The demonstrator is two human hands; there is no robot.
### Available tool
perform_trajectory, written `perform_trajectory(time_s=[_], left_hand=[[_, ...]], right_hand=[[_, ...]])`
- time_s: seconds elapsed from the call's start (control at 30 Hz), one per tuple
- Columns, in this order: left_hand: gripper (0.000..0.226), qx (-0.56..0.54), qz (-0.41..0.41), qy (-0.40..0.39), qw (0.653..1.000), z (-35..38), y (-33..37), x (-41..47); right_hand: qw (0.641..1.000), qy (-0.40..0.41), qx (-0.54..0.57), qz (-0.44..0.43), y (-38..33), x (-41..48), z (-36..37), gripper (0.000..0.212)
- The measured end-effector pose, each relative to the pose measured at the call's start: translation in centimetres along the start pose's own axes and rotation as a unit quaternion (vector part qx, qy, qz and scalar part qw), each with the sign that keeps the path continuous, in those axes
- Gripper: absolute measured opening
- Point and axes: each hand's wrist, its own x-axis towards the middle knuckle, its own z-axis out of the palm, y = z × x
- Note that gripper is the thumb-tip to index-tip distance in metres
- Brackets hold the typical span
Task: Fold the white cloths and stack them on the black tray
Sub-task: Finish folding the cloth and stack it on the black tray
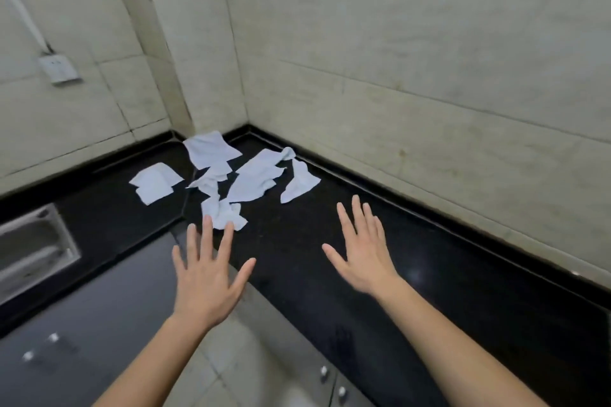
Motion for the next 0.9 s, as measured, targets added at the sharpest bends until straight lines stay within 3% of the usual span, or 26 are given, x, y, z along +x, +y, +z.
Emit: perform_trajectory(time_s=[0.4, 0.73, 0.9], left_hand=[[0.083, -0.032, -0.046, -0.024, 0.998, 3.7, -13.8, 7.8], [0.077, -0.043, -0.028, -0.155, 0.987, 10.4, -20.3, 22.1], [0.07, -0.063, 0.0, -0.166, 0.984, 12.5, -22.1, 30.0]], right_hand=[[0.995, -0.066, -0.019, -0.076, -11.6, 11.9, 9.2, 0.076], [0.985, -0.163, 0.052, 0.028, -14.7, 24.8, 21.0, 0.071], [0.968, -0.225, 0.087, 0.074, -16.1, 30.3, 24.4, 0.067]])
